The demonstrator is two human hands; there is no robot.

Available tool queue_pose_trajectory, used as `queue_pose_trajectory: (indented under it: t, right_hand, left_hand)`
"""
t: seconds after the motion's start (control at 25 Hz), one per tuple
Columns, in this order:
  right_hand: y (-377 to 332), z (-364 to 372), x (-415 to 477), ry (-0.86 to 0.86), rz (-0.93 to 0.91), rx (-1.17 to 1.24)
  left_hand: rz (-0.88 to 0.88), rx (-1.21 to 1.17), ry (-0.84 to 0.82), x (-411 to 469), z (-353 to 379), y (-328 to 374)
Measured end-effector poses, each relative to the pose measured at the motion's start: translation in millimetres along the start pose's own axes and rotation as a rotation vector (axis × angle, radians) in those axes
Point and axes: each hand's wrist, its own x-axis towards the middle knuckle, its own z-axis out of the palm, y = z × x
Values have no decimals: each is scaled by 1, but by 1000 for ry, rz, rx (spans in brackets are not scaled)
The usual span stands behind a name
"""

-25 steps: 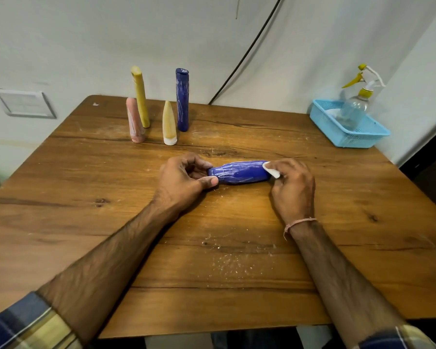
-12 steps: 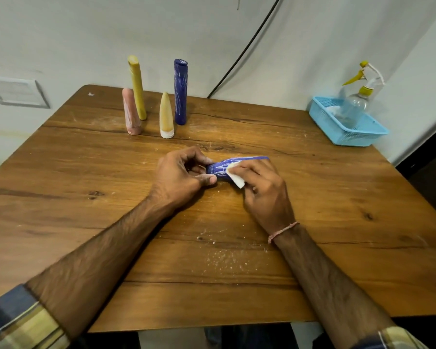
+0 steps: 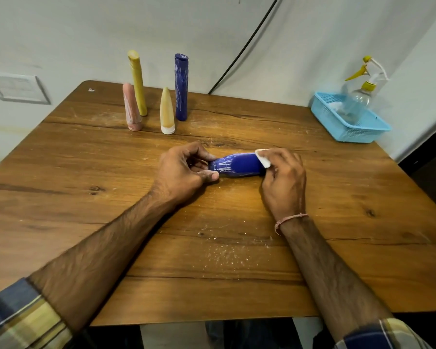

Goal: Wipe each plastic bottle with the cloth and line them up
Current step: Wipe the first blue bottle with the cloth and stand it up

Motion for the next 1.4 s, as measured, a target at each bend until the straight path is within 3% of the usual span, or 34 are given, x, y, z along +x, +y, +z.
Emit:
queue_pose_trajectory:
  t: [0.04,0.2,0.36,0.52,0.56,0.68,0.72,0.88,1.04,1.24,1.4]
  right_hand:
    - [1,0,1,9,4,0]
    - [-12,5,-10,-91,-263,61]
    - [1,2,0,17,-2,26]
    - [-14,6,-9,-86,-276,80]
    - [-12,5,-7,-85,-265,79]
    - [2,1,2,16,-4,20]
    - [2,2,2,23,-7,24]
    - [-16,8,-7,-82,-309,114]
    - [-1,3,0,22,-95,71]
    - [-17,8,-8,-83,-338,111]
    - [-6,4,-3,19,-165,73]
  left_hand:
    - [5,10,-1,0,0,1]
    - [21,14,8,-1,0,0]
    - [33,26,-2,-1,0,1]
    - [33,27,14,-1,0,0]
    - [32,22,10,-1,0,0]
    - [45,40,0,-1,0,0]
    - [46,51,3,-1,0,1]
    - [61,55,29,-1,2,-2]
    - [67,61,14,0,1,-2]
    - [84,61,43,-2,4,-2]
    - [80,66,26,-3,3,0]
